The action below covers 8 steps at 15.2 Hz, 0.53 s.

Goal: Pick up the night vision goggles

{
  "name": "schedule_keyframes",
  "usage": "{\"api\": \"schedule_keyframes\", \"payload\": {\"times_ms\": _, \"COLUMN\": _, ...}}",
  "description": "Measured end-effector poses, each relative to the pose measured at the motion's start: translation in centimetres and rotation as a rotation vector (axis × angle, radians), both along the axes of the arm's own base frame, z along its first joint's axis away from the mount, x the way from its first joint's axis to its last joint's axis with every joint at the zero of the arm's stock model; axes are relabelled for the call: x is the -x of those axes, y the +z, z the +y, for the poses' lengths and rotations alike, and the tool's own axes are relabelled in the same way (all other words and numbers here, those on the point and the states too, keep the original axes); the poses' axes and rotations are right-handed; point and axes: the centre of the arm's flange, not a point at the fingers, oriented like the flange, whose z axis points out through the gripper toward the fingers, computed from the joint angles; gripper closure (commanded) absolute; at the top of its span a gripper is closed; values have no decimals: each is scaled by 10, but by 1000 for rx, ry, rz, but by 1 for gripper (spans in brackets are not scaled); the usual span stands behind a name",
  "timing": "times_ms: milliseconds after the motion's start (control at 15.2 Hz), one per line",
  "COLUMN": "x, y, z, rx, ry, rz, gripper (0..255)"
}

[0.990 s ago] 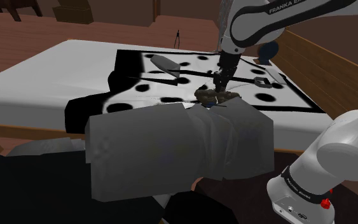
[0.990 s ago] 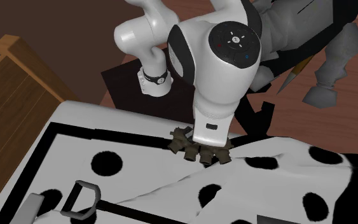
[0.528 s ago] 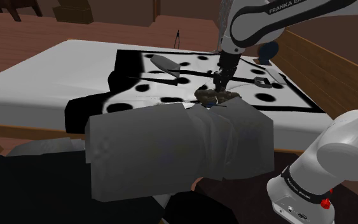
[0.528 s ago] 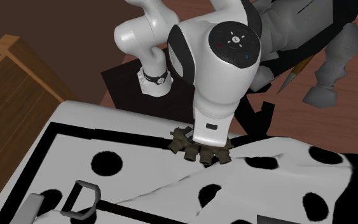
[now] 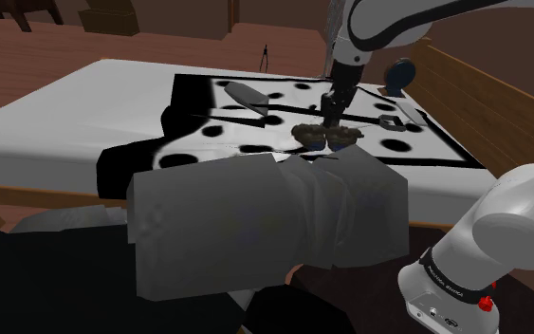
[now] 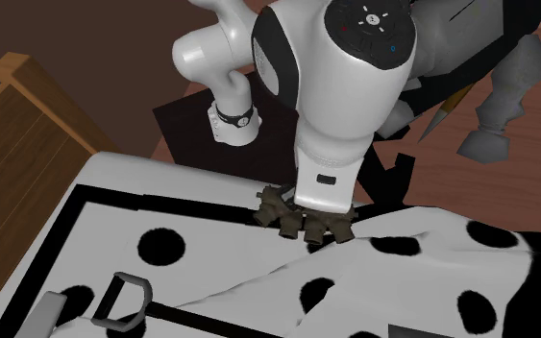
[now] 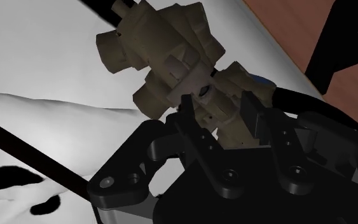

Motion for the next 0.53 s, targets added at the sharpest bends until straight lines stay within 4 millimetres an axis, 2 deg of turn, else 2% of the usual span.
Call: {"api": "schedule_keyframes", "payload": {"times_ms": 528, "x": 2, "y": 40, "z": 0, "rx": 0, "ry": 0, "rz": 0, "gripper": 255}}
